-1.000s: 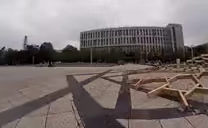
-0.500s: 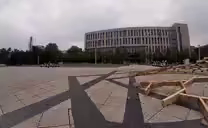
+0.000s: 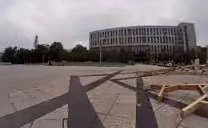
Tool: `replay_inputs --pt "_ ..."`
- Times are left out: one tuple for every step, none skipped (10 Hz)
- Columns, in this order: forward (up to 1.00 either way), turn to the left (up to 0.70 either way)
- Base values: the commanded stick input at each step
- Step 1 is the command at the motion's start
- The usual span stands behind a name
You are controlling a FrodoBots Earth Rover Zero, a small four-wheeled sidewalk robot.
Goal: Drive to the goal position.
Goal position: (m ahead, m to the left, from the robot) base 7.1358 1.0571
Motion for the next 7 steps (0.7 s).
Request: replay_inputs --pt "0.70 0.00" --pt "0.70 0.00" --pt "0.70 0.00" --pt "0.70 0.00" --pt "0.70 0.00" --pt "0.70 0.00" --pt "0.70 0.00"
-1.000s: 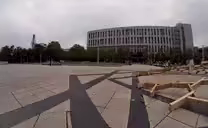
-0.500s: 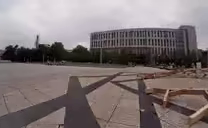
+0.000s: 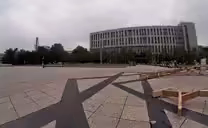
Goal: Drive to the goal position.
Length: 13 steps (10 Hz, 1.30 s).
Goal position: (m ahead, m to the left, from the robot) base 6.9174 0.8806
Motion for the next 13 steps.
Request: replay_inputs --pt "0.70 0.00" --pt "0.70 0.00" --pt "0.70 0.00" --pt "0.70 0.00" --pt "0.70 0.00" --pt "0.70 0.00" --pt "0.70 0.00" --pt "0.70 0.00" --pt "0.70 0.00" --pt "0.70 0.00" --pt "0.70 0.06" --pt "0.70 0.14" --pt "0.70 0.14"
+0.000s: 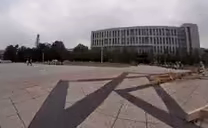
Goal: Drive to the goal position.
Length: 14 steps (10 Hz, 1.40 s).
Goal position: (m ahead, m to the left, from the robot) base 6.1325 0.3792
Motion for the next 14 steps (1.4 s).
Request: replay_inputs --pt "0.70 0.14" --pt "0.70 0.07" --pt "0.70 0.01" --pt "0.70 0.00" --pt "0.70 0.00" --pt "0.70 -0.03" --pt "0.70 -0.10" --pt "0.70 -0.14" --pt "0.70 -0.14" --pt "0.70 -0.14" --pt "0.70 -0.14" --pt "0.70 -0.14" --pt "0.70 -0.14" --pt "0.70 -0.14"
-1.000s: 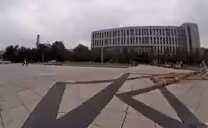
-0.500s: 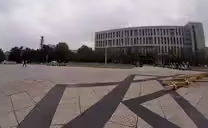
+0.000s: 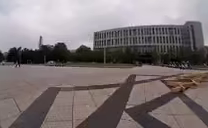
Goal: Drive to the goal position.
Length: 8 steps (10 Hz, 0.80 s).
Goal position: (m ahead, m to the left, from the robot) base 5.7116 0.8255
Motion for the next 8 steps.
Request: replay_inputs --pt "0.70 -0.14" --pt "0.70 -0.14" --pt "0.70 -0.14" --pt "0.70 -0.14" --pt "0.70 -0.14" --pt "0.70 -0.14" --pt "0.70 -0.14" --pt "0.70 -0.14"
